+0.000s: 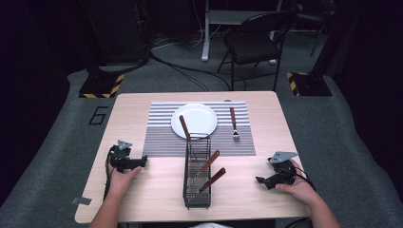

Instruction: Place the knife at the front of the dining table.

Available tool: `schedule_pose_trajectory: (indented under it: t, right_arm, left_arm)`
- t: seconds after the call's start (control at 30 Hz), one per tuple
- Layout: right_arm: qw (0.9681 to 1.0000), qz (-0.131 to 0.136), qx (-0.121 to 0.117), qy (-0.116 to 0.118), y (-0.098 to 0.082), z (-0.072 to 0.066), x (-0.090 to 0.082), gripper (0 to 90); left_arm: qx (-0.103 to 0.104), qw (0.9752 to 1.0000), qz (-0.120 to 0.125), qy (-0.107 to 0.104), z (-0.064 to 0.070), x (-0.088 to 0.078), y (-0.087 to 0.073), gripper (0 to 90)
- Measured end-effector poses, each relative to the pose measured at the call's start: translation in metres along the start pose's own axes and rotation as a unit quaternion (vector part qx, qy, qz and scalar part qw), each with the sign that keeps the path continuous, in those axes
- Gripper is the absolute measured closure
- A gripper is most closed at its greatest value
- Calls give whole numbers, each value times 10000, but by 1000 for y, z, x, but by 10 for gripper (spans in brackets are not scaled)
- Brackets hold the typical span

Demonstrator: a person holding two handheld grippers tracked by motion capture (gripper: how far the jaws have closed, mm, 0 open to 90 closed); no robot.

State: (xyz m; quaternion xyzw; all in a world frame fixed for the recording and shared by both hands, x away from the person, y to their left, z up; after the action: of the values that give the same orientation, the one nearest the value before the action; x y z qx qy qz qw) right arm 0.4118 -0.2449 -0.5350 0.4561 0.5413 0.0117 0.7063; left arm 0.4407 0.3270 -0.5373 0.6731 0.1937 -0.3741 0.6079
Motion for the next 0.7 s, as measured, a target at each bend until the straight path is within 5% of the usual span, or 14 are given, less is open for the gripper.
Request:
schedule_pose_trajectory:
  t: [0.7]
  right_arm:
    - [9999,4,82,-66,-1,-2,-1,0]
  left_arm:
    - [-56,10000,21,33,-2,-1,1,79]
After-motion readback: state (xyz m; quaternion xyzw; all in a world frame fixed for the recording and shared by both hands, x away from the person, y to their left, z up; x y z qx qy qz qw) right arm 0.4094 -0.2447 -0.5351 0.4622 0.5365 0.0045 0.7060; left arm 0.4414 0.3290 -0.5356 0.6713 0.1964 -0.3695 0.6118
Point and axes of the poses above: each handheld gripper's, and its own axes: x roughly forward along the jaws, y roughly out of its top, z roughly to its right, the point moved 1 cm from there along x, roughly forward along the jaws, and after that the axes turned 4 degrees about -z, right-handed, at the moved point
